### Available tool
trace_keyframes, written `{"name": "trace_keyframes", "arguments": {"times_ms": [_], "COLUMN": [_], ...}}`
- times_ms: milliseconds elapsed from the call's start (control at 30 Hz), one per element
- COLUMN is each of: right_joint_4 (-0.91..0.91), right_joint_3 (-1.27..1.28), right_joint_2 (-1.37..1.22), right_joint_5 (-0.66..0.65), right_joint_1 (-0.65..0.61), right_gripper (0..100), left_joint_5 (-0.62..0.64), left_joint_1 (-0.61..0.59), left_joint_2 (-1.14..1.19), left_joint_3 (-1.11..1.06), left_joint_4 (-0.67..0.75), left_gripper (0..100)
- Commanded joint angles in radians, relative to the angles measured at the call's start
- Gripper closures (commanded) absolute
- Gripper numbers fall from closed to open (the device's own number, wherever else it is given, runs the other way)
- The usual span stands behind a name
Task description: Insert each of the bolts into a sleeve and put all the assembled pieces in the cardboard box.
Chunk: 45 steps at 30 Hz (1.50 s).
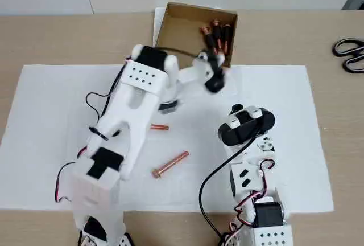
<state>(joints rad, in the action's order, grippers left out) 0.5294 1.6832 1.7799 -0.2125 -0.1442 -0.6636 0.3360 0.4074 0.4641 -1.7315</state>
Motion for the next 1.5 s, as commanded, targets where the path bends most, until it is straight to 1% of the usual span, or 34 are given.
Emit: {"name": "trace_keyframes", "arguments": {"times_ms": [0,200,267,333,467,500,600,633,800,900,1033,1100,1200,1333,1467], "right_joint_4": [0.001,0.001,0.001,0.001,0.001,0.001,0.002,0.002,0.002,0.002,0.002,0.002,0.002,0.002,0.002], "right_joint_3": [0.002,0.002,0.002,0.002,0.002,0.002,0.002,0.002,0.002,0.002,0.002,0.002,0.002,0.002,0.002], "right_joint_2": [0.031,0.030,0.028,0.028,0.028,0.028,0.028,0.028,0.027,0.027,0.027,0.027,0.027,0.027,0.027], "right_joint_5": [0.006,0.006,0.006,0.006,0.006,0.006,0.006,0.006,0.006,0.006,0.006,0.006,0.006,0.006,0.006], "right_joint_1": [0.005,0.002,0.001,0.001,0.001,0.001,0.001,0.001,0.001,0.001,0.001,0.001,0.001,0.002,0.004], "right_gripper": [99.4,99.4,99.4,99.4,99.4,99.4,99.4,99.4,99.4,99.4,99.4,99.4,99.4,99.4,99.4], "left_joint_5": [0.422,1.092,1.267,1.361,1.462,1.516,1.728,1.763,1.857,1.893,2.019,2.071,2.136,2.153,2.203], "left_joint_1": [-0.003,-0.117,-0.135,-0.137,-0.117,-0.115,-0.117,-0.117,-0.118,-0.129,-0.180,-0.207,-0.224,-0.219,-0.218], "left_joint_2": [-0.078,-0.081,-0.086,-0.080,-0.086,-0.086,-0.084,-0.078,-0.080,-0.078,-0.077,-0.077,-0.077,-0.077,-0.075], "left_joint_3": [0.039,0.025,-0.002,-0.022,-0.101,-0.131,-0.189,-0.191,-0.188,-0.191,-0.191,-0.193,-0.194,-0.196,-0.229], "left_joint_4": [-0.015,-0.018,-0.018,-0.018,-0.018,-0.018,-0.018,-0.018,-0.014,-0.003,0.006,0.020,0.017,0.005,0.006], "left_gripper": [94,94,94,94,94,94,94,94,94,94,93,90,83,72,70]}}
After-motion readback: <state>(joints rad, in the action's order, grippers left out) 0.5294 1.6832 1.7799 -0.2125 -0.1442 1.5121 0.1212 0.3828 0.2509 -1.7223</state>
